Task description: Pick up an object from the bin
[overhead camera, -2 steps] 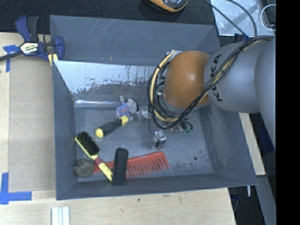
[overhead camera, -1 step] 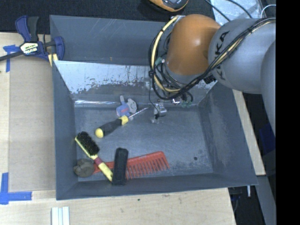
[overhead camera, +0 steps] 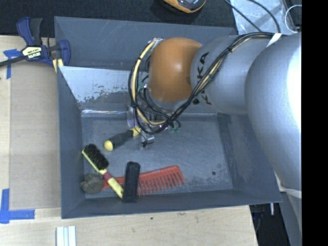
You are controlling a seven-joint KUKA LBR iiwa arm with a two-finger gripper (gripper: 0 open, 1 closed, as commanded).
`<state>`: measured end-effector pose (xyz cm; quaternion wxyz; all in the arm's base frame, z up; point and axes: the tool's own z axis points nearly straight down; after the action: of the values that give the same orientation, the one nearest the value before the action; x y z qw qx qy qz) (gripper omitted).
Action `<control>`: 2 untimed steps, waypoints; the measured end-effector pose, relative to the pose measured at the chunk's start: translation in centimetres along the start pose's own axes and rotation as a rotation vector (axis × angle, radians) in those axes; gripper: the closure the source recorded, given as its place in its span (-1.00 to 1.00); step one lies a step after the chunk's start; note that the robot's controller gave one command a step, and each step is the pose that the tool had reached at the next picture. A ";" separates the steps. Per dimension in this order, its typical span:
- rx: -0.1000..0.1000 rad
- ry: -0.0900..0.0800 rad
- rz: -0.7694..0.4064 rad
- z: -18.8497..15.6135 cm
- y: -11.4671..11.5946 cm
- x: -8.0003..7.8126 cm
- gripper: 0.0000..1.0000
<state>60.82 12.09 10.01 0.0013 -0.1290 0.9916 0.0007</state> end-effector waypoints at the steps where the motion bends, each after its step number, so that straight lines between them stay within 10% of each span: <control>1: 0.001 -0.010 0.226 3.0 -0.9 -1.4 -1.00; 2: 0.000 -0.003 0.055 2.9 1.4 -0.8 1.00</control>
Offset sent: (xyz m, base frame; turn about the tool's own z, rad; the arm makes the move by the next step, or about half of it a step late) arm 0.0029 0.0158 -0.0301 0.0549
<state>61.25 13.67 7.16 0.0026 -0.1018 0.9948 0.0010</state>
